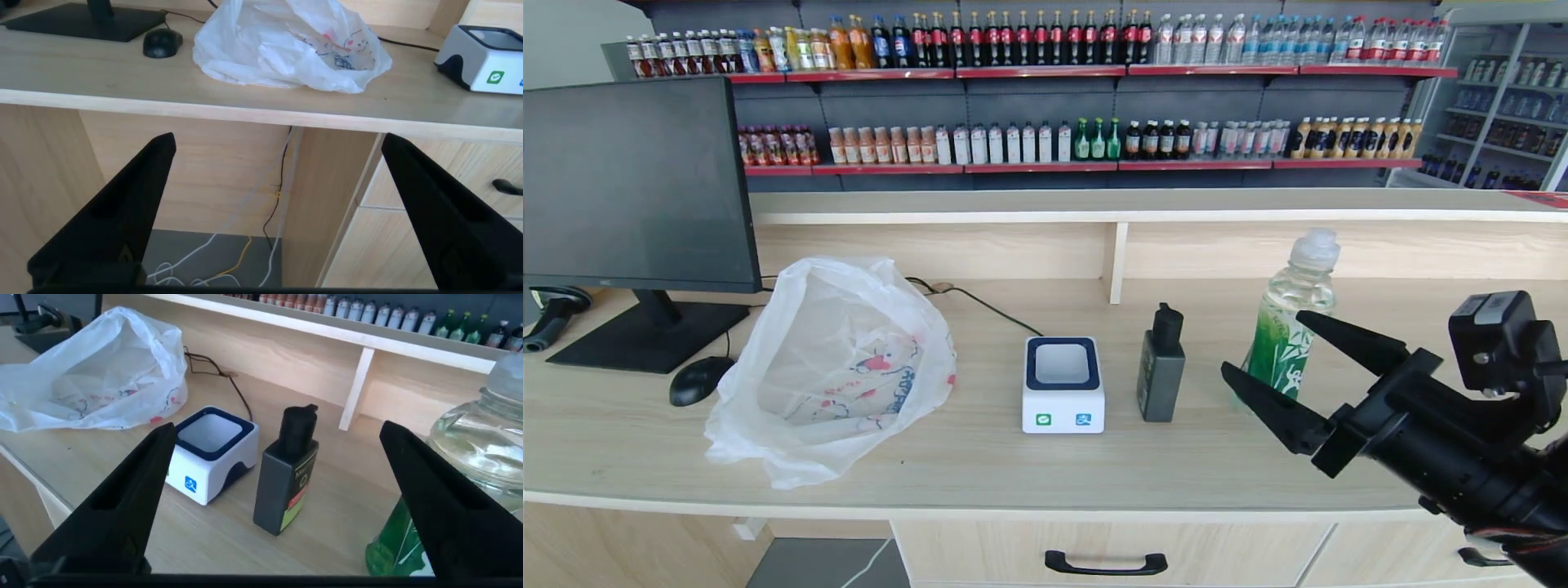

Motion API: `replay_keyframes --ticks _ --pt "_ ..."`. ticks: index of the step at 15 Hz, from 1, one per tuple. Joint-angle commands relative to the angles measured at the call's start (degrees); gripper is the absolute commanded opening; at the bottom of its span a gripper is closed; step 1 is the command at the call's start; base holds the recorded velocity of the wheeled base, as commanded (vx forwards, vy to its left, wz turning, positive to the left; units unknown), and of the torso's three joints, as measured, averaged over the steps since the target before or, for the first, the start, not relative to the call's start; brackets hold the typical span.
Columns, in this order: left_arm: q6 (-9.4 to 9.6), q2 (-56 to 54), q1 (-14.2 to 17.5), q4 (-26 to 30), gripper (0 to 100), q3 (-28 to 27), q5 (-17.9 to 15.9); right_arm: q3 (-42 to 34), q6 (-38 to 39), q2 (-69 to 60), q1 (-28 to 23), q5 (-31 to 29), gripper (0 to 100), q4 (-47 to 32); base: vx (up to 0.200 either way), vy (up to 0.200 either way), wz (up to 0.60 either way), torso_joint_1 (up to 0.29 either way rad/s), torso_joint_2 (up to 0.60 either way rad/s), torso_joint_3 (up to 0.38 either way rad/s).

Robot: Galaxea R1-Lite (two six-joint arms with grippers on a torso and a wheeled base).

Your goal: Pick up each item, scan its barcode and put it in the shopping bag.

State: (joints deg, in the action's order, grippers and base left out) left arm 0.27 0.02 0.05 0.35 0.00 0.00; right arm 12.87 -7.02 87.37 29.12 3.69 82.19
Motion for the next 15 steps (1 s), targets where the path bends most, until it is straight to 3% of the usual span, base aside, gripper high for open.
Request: replay_keyframes --ticks 1,6,8,10,12,15 --pt "0.0 0.0 0.0 0.0 100 0.0 0.0 0.5 0.0 2.4 2.3 0.0 100 0.0 0.0 0.0 0.0 0.0 0.0 0.0" --pt "0.0 0.0 0.0 0.0 100 0.0 0.0 1.8 3.9 8.3 4.6 -2.4 100 0.8 0.0 0.0 0.0 0.0 0.0 0.0" --pt "0.0 0.0 0.0 0.0 100 0.0 0.0 2.0 5.5 11.3 7.1 -7.6 100 0.7 0.0 0.0 0.0 0.0 0.0 0.0" --pt "0.0 0.0 0.0 0.0 100 0.0 0.0 0.9 12.8 14.8 11.8 -17.8 100 0.9 0.0 0.0 0.0 0.0 0.0 0.0" --pt "0.0 0.1 0.0 0.0 100 0.0 0.0 7.6 15.0 23.0 14.6 -27.5 100 7.8 0.0 0.0 0.0 0.0 0.0 0.0" --pt "0.0 0.0 0.0 0.0 100 0.0 0.0 10.7 14.9 26.5 14.8 -29.4 100 7.8 0.0 0.0 0.0 0.0 0.0 0.0"
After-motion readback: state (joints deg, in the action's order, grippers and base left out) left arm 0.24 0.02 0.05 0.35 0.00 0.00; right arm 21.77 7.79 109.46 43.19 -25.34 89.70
